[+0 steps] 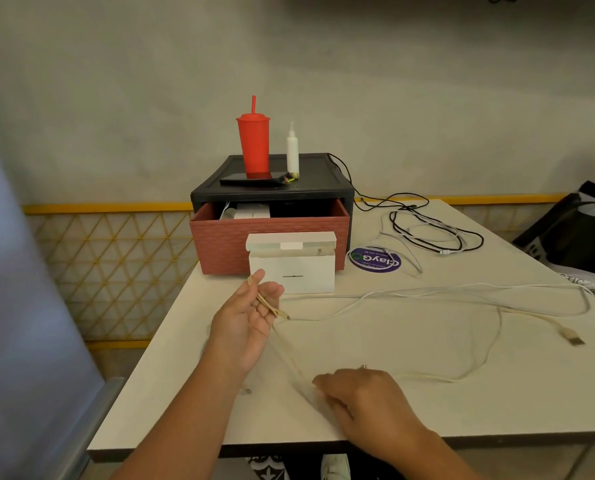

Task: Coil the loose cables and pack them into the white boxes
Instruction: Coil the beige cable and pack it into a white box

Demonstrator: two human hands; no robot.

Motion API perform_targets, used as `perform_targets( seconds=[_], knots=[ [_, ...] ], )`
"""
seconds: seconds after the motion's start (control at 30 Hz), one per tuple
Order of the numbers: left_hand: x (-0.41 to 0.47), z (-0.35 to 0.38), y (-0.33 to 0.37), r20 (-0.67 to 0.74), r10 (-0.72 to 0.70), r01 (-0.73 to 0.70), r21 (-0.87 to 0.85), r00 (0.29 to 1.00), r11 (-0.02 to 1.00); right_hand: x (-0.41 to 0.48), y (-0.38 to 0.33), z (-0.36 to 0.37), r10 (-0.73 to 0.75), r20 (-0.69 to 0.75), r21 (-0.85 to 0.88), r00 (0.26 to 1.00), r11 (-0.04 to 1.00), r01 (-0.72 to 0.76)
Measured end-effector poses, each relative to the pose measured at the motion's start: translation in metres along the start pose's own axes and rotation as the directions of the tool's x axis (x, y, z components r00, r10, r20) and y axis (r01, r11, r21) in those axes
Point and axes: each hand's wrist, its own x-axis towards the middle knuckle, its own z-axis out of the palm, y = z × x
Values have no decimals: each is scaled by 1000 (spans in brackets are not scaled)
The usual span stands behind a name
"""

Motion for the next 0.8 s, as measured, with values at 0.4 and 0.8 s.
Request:
perform_targets(
  seconds=[0.4,0.8],
  knots=[
    [-48,16,-10,256,-280,108,531,925,840,76,-10,-73,315,-161,243,935,931,-272],
    [-61,35,-9,78,-222,227,-54,972,972,59,-37,-43,581,282,862,763,195,-468]
  ],
)
